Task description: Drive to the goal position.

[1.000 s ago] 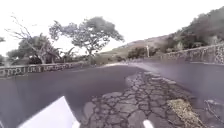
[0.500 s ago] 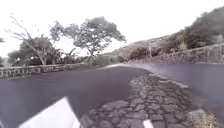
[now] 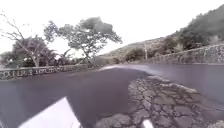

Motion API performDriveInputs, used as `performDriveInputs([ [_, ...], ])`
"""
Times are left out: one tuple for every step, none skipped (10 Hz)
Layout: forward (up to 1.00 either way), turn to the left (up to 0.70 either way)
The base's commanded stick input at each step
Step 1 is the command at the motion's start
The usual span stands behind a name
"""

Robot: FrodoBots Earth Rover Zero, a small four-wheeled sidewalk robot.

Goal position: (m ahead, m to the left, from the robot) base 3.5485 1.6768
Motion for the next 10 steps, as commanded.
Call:
performDriveInputs([
  [0.85,0.00],
  [0.85,0.00],
  [0.85,0.00],
  [0.85,0.00],
  [0.85,0.00],
  [0.85,0.00],
  [0.85,0.00],
  [0.85,0.00],
  [0.85,0.00],
  [0.85,0.00],
])
